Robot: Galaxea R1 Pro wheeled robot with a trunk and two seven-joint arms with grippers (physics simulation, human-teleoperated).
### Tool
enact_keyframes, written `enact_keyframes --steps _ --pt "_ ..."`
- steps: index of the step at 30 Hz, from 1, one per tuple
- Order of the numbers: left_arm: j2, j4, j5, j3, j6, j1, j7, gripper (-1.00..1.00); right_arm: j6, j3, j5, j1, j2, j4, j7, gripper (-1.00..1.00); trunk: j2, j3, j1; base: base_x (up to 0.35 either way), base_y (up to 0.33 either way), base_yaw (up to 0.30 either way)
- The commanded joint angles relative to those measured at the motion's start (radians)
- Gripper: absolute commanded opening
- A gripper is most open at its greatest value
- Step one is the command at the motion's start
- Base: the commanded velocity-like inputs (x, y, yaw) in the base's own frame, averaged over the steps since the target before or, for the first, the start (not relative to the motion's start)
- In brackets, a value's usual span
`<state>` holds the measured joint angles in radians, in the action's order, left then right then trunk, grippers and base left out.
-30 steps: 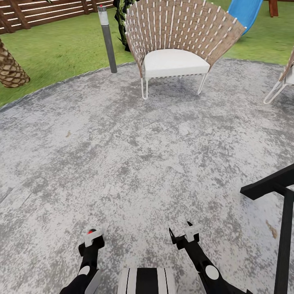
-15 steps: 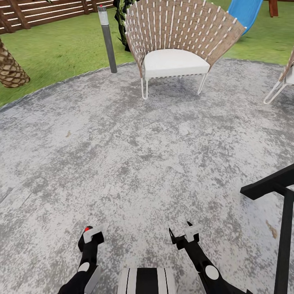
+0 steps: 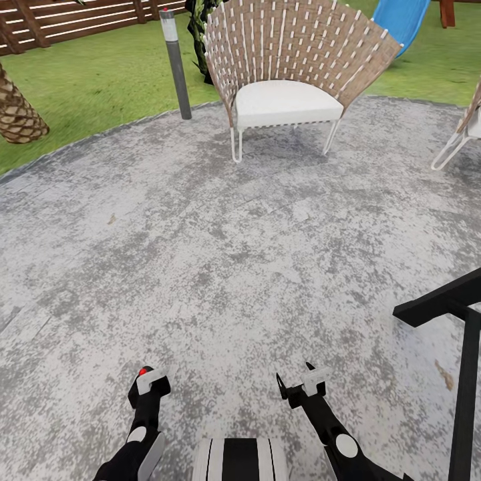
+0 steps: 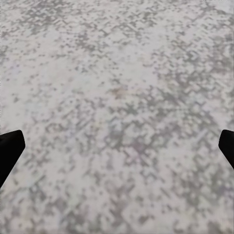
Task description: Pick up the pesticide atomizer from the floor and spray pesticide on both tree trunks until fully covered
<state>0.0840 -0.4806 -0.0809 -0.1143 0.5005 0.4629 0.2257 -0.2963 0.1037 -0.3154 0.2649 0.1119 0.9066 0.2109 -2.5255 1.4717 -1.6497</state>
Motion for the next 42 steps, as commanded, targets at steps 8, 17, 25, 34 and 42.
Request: enact_keyframes --steps 8,17,25,34,42 --pt "0.000 0.000 -0.008 0.001 0.003 0.000 -0.003 -1.00 -0.006 0.002 -0.008 0.000 0.002 0.000 0.007 1.00 0.000 0.001 0.000 0.000 0.000 0.000" --pt "0.000 0.003 -0.008 0.001 0.000 0.001 -0.005 -1.00 -0.007 0.002 -0.007 0.000 0.003 -0.028 0.007 1.00 0.002 -0.030 0.004 0.000 0.000 0.000" --pt "0.000 0.003 -0.008 0.001 0.000 0.001 -0.005 -1.00 -0.009 0.004 -0.007 0.000 0.002 -0.083 0.008 1.00 0.004 -0.070 0.007 0.000 0.000 0.000" --pt "0.000 0.003 -0.008 0.001 0.000 0.001 -0.005 -1.00 -0.011 0.005 -0.007 0.000 0.002 -0.083 0.008 1.00 0.006 -0.118 0.011 0.000 0.000 0.000" --pt "0.000 0.002 -0.008 0.001 -0.002 0.002 -0.005 -1.00 -0.012 0.005 -0.007 0.000 0.002 -0.084 0.008 1.00 0.007 -0.162 0.015 0.000 0.000 0.000"
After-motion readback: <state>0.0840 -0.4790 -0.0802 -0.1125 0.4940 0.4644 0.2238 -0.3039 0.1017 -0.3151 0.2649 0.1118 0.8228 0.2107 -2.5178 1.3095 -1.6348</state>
